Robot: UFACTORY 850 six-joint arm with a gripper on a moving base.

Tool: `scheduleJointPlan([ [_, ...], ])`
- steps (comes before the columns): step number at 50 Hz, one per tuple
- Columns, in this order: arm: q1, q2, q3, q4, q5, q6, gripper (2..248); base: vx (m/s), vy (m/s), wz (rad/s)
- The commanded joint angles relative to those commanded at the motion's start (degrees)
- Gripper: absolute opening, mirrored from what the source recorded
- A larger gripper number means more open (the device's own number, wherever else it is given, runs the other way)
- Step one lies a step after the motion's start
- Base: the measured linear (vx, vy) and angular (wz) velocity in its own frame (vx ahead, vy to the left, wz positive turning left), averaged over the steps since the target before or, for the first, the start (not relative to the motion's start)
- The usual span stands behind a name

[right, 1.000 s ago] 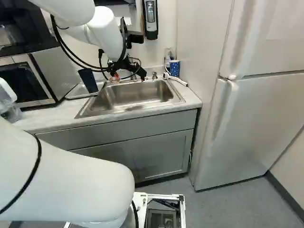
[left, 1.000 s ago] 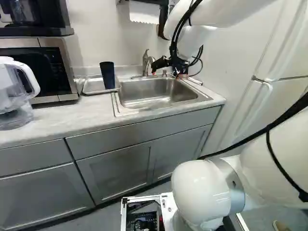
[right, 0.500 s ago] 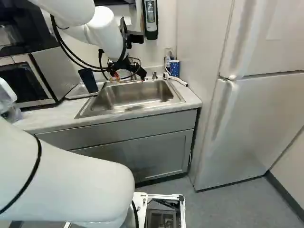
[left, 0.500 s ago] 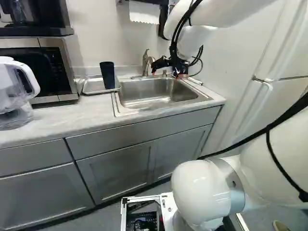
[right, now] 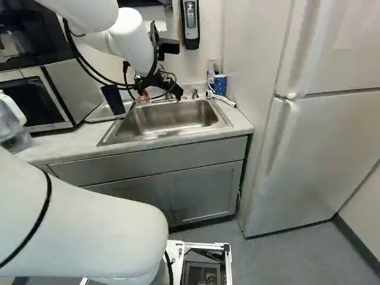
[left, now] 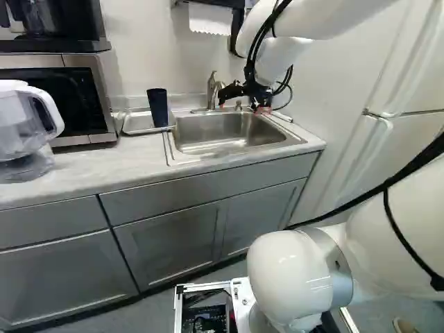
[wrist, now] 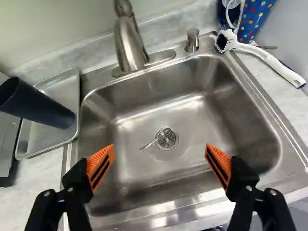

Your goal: Rinse the cup and place it in the tray

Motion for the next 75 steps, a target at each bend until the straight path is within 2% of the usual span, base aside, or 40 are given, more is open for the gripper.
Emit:
scheduleJointPlan([
  [75, 0.0, 0.0, 0.0, 0.0, 0.0, 0.0, 247, -0.073, -0.007, 0.098],
])
